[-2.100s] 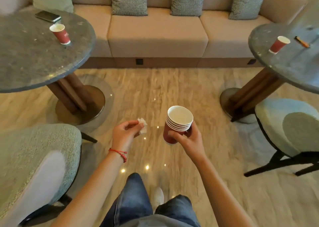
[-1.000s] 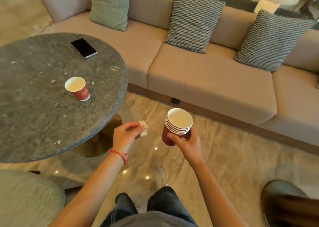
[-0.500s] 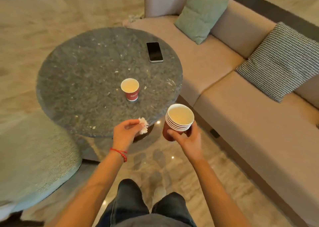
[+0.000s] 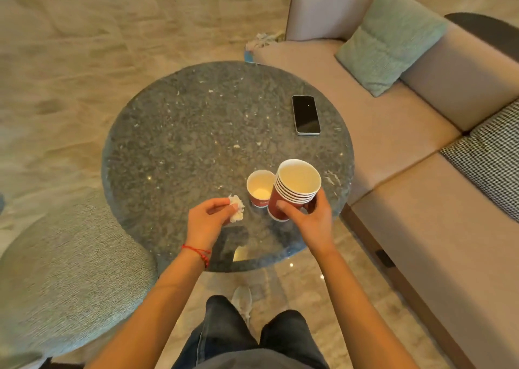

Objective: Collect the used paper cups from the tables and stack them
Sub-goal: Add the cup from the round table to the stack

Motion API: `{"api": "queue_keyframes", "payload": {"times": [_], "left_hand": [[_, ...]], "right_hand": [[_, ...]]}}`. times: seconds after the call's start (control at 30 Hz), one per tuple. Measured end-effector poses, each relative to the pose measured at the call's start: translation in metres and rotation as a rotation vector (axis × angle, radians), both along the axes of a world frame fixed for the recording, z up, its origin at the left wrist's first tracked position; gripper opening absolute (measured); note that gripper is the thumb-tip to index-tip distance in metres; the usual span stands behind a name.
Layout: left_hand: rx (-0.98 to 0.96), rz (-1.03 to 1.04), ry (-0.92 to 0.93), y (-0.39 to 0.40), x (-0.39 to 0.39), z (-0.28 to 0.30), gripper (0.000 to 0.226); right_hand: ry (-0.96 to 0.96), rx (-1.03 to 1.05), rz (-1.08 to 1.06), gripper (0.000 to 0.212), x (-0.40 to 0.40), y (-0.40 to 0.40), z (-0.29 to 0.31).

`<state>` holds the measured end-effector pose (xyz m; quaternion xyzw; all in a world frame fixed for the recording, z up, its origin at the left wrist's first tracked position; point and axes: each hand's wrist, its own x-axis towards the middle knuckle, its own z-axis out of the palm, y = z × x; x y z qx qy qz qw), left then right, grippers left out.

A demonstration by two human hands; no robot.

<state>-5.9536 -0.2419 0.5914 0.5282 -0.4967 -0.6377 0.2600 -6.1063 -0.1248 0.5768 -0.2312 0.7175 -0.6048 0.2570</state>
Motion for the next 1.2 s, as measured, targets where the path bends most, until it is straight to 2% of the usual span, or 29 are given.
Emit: {"api": "queue_keyframes", "payload": {"times": [0.4,0.67,0.93,1.03,1.2], "left_hand": [[0.068,0.083,-0.045,-0.039,-0.009,-0.011,0.015],[0.101,0.133,-0.104,-0.038,0.000,-0.021,0.015],[0.134,0.173,-0.126,-0.028,0.004,-0.029,0.014],[0.130,0.183,-0.128,-0.026,0.003,-0.031,0.015],[0.135,0.202,-0.132,-0.026,0.000,-0.033,0.014]], "right_hand": [[0.032,0.042,0.096,0.061,-0.023,-0.062,-0.013],[-0.008,0.119,0.179,0.062,-0.017,-0.067,-0.034],[-0.079,0.075,0.231,0.070,-0.009,-0.060,-0.052],[-0.073,0.104,0.241,0.076,-0.011,-0.061,-0.059],[-0.082,0.179,0.246,0.075,-0.013,-0.067,-0.065]]}}
